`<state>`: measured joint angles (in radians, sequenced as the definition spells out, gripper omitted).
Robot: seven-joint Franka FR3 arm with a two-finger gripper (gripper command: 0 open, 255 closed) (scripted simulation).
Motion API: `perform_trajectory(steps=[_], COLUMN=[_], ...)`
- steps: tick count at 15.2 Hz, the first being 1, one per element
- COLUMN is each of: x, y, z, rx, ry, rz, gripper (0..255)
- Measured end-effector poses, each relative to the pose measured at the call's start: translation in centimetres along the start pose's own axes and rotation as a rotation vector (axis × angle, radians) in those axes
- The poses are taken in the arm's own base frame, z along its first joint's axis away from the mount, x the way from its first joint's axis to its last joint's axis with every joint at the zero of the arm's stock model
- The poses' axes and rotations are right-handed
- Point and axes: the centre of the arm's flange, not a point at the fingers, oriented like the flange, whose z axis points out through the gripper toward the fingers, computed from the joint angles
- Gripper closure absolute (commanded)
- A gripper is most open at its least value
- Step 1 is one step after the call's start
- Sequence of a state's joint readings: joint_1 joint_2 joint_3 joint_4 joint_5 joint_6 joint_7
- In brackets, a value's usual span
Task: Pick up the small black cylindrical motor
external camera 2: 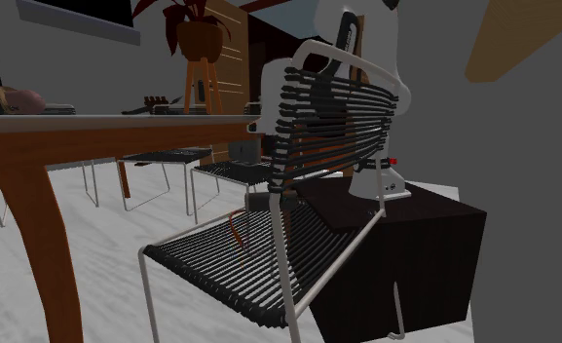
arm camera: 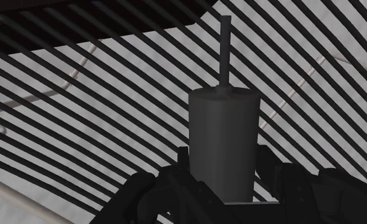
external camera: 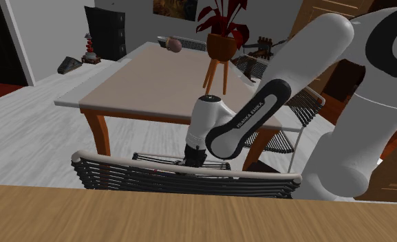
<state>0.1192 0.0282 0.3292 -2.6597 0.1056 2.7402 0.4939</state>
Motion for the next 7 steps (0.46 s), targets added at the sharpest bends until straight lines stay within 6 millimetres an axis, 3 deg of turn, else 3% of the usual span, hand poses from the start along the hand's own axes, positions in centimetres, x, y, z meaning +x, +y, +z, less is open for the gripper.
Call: perform_trajectory(steps=[7], x=[0.1], y=[-0.2], z=[-3.5], rx=[0.000], ry=[0.000], rz=[0.000], gripper=[255])
